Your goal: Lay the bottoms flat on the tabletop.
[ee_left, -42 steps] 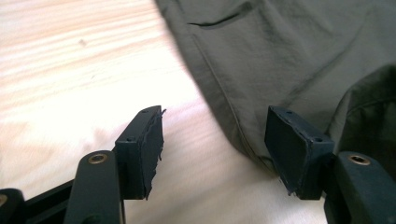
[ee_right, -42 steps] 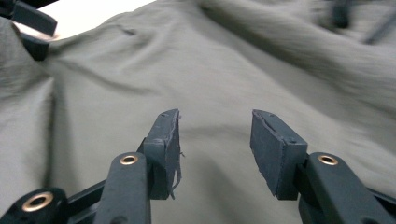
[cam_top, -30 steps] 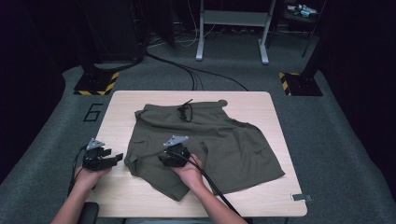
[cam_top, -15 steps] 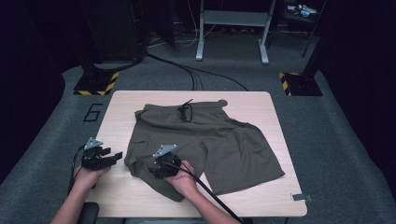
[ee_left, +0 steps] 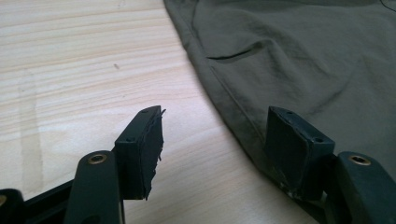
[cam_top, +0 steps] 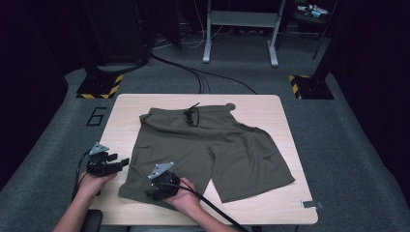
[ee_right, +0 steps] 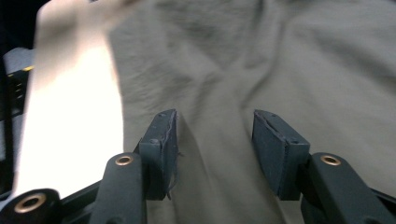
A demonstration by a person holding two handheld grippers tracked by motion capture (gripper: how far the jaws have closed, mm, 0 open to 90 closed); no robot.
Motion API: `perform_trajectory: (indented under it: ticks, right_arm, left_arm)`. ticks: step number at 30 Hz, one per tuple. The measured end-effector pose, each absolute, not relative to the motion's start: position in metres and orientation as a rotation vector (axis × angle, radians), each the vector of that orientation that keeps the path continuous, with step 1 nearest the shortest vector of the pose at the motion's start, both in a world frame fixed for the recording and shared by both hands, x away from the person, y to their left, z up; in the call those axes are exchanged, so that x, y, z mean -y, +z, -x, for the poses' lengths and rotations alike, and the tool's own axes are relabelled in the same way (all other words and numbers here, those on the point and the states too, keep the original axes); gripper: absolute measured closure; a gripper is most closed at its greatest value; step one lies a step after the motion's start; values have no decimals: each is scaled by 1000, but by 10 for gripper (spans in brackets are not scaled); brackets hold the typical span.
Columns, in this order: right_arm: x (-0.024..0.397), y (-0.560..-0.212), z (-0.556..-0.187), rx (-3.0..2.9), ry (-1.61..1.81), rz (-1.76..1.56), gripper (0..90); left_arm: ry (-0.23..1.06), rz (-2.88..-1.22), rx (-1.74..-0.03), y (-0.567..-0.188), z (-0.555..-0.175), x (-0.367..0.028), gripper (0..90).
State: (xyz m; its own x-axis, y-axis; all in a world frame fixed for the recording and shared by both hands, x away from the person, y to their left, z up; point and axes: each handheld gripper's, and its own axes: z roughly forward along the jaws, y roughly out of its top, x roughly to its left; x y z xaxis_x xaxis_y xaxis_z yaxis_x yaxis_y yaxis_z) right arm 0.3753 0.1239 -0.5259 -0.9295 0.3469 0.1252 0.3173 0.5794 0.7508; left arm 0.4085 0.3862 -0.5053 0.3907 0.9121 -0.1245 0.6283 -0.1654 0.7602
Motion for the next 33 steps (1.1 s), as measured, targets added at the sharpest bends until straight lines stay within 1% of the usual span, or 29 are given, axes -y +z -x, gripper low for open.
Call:
perform_trajectory:
  ticks: [4, 5, 8, 10, 13, 14, 17, 19, 22, 28, 31, 33]
  right_arm:
    - [-124, -524, -368, -2775, 1331, -532, 495]
    - [-123, -522, -368, -2758, 1349, -544, 502]
    - [-114, -515, -373, -2684, 1368, -567, 530]
    - [-102, -510, -380, -2640, 1371, -596, 548]
    - [-79, -505, -393, -2585, 1373, -673, 562]
    - [-71, -503, -398, -2567, 1361, -684, 567]
    - [-44, -498, -408, -2513, 1329, -767, 583]
    - [-25, -495, -416, -2466, 1324, -807, 584]
    - [2, -493, -429, -2418, 1316, -866, 583]
    - [48, -490, -449, -2343, 1240, -940, 583]
    - [74, -490, -460, -2301, 1190, -962, 578]
    - [92, -492, -464, -2281, 1162, -988, 557]
  left_arm:
    - [462, -1898, -1300, -505, -409, -382, 383]
    - [458, -1906, -1295, -505, -409, -381, 403]
    - [449, -1926, -1279, -505, -411, -378, 466]
    - [456, -1904, -1277, -505, -414, -376, 466]
    - [430, -1903, -1284, -503, -419, -373, 471]
    - [429, -1910, -1273, -502, -421, -371, 487]
    - [461, -1902, -1243, -497, -426, -363, 508]
    - [458, -1892, -1242, -494, -432, -358, 511]
    - [464, -1903, -1243, -493, -442, -347, 511]
    - [433, -1890, -1255, -494, -460, -325, 506]
    - [451, -1922, -1196, -492, -461, -311, 491]
    - [456, -1944, -1185, -496, -464, -303, 483]
